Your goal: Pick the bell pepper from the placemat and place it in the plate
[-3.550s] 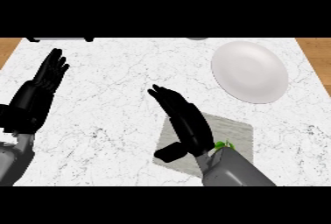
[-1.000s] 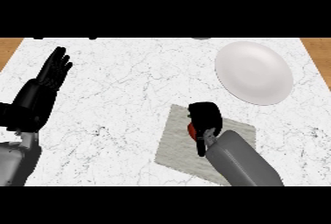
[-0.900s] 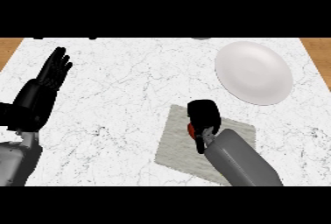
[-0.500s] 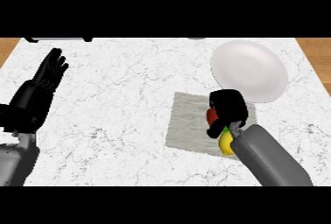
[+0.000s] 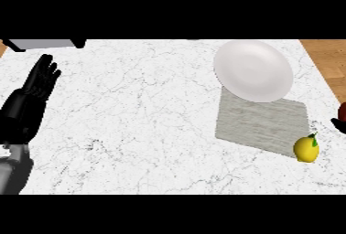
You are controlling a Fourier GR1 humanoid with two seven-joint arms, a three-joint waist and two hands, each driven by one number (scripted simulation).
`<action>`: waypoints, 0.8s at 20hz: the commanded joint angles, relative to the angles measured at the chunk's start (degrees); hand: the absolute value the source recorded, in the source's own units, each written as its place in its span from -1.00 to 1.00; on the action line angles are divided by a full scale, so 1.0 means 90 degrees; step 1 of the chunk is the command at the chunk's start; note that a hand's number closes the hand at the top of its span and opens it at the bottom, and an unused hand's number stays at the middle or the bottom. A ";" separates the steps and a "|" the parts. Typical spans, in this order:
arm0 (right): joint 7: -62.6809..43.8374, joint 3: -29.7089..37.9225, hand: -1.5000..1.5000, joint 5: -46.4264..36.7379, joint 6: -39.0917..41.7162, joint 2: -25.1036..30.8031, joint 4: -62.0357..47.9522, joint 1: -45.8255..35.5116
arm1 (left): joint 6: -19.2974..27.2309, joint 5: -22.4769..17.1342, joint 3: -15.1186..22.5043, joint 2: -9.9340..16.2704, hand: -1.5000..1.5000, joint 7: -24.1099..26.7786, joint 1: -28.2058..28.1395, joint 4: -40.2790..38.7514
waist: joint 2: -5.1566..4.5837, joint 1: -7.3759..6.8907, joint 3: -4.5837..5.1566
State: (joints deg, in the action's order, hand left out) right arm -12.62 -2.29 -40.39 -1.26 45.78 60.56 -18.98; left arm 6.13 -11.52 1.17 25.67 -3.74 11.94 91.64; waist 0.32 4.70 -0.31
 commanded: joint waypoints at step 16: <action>0.2978 0.1993 1.00 0.2743 0.1305 0.0648 -0.0031 -0.0611 | -0.0374 0.0143 0.0012 -0.0281 0.00 -0.0021 0.0234 0.0001 | -0.0044 -0.0573 0.0036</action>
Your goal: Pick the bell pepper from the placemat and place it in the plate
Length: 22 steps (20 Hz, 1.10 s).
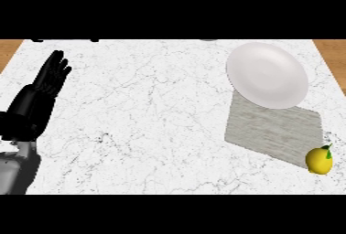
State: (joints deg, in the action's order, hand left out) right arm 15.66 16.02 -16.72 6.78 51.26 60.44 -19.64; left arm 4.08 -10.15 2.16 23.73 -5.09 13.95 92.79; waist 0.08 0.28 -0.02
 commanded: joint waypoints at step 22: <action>-0.1232 -0.1481 1.00 -0.1846 -0.1440 -0.2662 -0.3162 -0.3720 | -0.0356 0.0431 -0.0055 -0.0521 0.00 -0.0080 0.0279 -0.0189 | -0.0073 -0.0251 -0.0003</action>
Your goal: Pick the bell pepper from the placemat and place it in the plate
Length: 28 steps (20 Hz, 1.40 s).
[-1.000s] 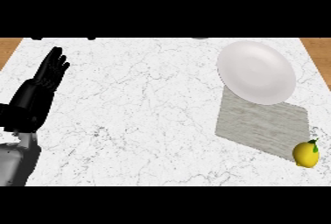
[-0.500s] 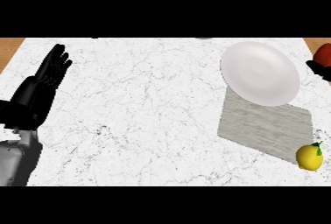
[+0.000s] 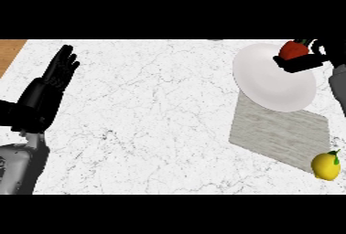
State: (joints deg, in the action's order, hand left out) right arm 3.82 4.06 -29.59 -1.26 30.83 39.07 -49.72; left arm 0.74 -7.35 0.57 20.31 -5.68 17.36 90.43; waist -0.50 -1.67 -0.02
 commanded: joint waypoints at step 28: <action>0.1928 0.2466 -1.00 0.1684 -0.0772 -0.0371 -0.2914 -0.1199 | -0.0358 0.0045 -0.0258 -0.0037 0.00 0.0208 -0.0125 -0.0053 | -0.0078 -0.0119 -0.0012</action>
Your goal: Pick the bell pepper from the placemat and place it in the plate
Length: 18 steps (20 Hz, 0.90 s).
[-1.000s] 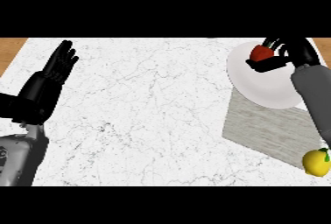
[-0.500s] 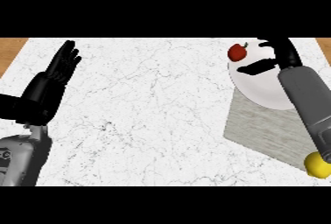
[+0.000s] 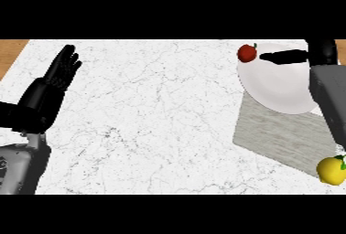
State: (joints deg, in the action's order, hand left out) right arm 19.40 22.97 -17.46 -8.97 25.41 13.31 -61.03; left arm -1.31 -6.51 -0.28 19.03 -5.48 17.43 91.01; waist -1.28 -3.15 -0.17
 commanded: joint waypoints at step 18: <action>0.1387 0.1053 -1.00 0.0996 0.2392 0.2392 -0.0367 0.1656 | -0.0051 0.0142 -0.0067 -0.0122 0.00 -0.0100 -0.0126 0.0222 | 0.0008 0.0060 -0.0015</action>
State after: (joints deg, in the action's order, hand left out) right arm 29.67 32.02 -8.66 10.06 44.22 10.91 -48.68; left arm -1.36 -5.35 -1.30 18.17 -6.03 16.54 91.91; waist -1.00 -2.06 -0.22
